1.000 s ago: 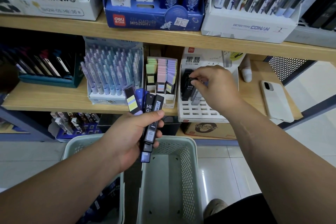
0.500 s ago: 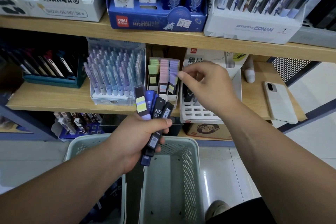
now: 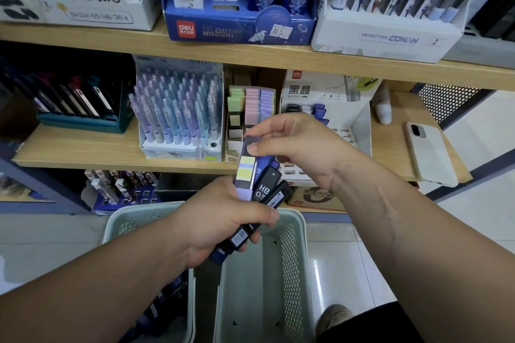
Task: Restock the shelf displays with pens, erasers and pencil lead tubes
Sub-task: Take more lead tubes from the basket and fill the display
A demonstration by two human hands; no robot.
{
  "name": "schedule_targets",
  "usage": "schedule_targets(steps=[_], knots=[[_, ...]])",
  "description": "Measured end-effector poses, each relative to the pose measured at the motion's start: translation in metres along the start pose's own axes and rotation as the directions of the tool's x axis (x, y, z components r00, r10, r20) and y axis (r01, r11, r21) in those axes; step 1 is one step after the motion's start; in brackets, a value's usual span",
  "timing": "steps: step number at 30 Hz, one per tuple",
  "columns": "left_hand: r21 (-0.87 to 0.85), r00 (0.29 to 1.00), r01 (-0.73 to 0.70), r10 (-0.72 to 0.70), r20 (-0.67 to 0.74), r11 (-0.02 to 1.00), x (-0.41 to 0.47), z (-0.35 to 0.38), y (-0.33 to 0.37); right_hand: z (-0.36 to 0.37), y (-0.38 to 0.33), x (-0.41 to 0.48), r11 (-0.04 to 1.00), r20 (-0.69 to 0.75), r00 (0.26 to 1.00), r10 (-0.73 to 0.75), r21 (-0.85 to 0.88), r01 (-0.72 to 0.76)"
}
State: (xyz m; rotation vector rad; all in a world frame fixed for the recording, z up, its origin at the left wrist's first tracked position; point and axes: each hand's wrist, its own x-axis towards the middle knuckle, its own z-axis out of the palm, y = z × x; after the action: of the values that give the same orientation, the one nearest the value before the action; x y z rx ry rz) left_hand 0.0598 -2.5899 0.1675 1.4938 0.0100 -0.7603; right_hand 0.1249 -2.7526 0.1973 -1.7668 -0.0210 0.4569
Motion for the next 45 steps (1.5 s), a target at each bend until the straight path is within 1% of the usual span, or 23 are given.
schedule_targets(steps=[5,8,11,15,18,21,23,24,26,28,29,31,33,34,36,38,39,40,42,45], knots=[[-0.027,1.0,0.003,-0.004,-0.004,1.0,0.001,-0.001,0.001,0.002,0.0,-0.001,0.999,-0.028,0.999,0.035,0.02,-0.035],[-0.07,1.0,0.014,-0.015,-0.021,0.997,0.002,-0.001,0.0,0.004,-0.001,-0.001,0.992,-0.019,0.998,0.055,0.111,-0.052],[-0.118,0.999,0.03,-0.035,-0.036,0.993,0.003,-0.003,-0.003,0.001,-0.002,0.0,0.973,-0.061,0.995,0.085,0.218,-0.07],[-0.171,0.996,0.075,-0.081,-0.024,0.982,0.002,-0.002,-0.006,-0.012,-0.003,0.004,0.922,-0.16,0.983,0.089,0.387,-0.02],[-0.23,0.995,0.067,-0.083,-0.062,0.971,0.004,-0.004,-0.005,-0.023,-0.001,0.005,0.907,-0.186,0.981,0.06,0.42,0.024],[-0.31,0.98,0.023,-0.082,-0.179,0.951,0.006,-0.007,-0.003,-0.03,0.0,0.001,0.94,-0.16,0.987,0.021,0.338,0.035],[-0.351,0.967,-0.008,-0.083,-0.243,0.936,0.008,-0.01,-0.002,-0.035,0.002,-0.003,0.98,-0.088,0.996,-0.012,0.198,0.029],[-0.356,0.962,-0.019,-0.08,-0.262,0.934,0.009,-0.011,-0.002,-0.035,0.002,-0.006,0.993,-0.028,0.999,-0.02,0.114,0.023],[-0.347,0.957,-0.031,-0.073,-0.282,0.937,0.011,-0.013,-0.001,-0.033,0.003,-0.011,0.999,0.122,0.993,0.0,-0.05,0.006],[-0.332,0.956,-0.024,-0.075,-0.283,0.943,0.011,-0.013,-0.001,-0.029,0.004,-0.015,0.987,0.249,0.968,0.038,-0.158,0.001],[-0.32,0.957,-0.017,-0.078,-0.28,0.947,0.011,-0.013,-0.001,-0.028,0.005,-0.015,0.983,0.282,0.959,0.041,-0.185,0.012],[-0.305,0.96,-0.005,-0.081,-0.27,0.952,0.01,-0.013,-0.003,-0.028,0.009,-0.013,0.97,0.29,0.957,0.026,-0.239,0.046],[-0.302,0.958,-0.003,-0.084,-0.275,0.953,0.009,-0.014,-0.004,-0.029,0.012,-0.007,0.963,0.234,0.972,-0.01,-0.259,0.072],[-0.3,0.955,-0.003,-0.086,-0.283,0.954,0.009,-0.016,-0.004,-0.03,0.015,-0.003,0.966,0.17,0.984,-0.043,-0.246,0.084],[-0.3,0.948,-0.009,-0.087,-0.307,0.954,0.01,-0.02,-0.004,-0.03,0.019,0.007,0.966,-0.033,0.989,-0.143,-0.221,0.132],[-0.304,0.938,-0.02,-0.087,-0.335,0.953,0.01,-0.026,-0.005,-0.03,0.022,0.018,0.934,-0.225,0.936,-0.27,-0.296,0.199],[-0.302,0.935,-0.025,-0.085,-0.345,0.953,0.011,-0.028,-0.005,-0.03,0.022,0.023,0.907,-0.285,0.901,-0.328,-0.361,0.216],[-0.3,0.933,-0.029,-0.082,-0.352,0.953,0.011,-0.03,-0.005,-0.029,0.022,0.028,0.882,-0.324,0.87,-0.372,-0.414,0.223],[-0.302,0.93,-0.038,-0.077,-0.359,0.953,0.011,-0.033,-0.005,-0.027,0.022,0.036,0.857,-0.365,0.832,-0.417,-0.464,0.226],[-0.314,0.929,-0.044,-0.076,-0.362,0.948,0.008,-0.037,-0.005,-0.021,0.022,0.043,0.795,-0.365,0.785,-0.501,-0.551,0.252]])
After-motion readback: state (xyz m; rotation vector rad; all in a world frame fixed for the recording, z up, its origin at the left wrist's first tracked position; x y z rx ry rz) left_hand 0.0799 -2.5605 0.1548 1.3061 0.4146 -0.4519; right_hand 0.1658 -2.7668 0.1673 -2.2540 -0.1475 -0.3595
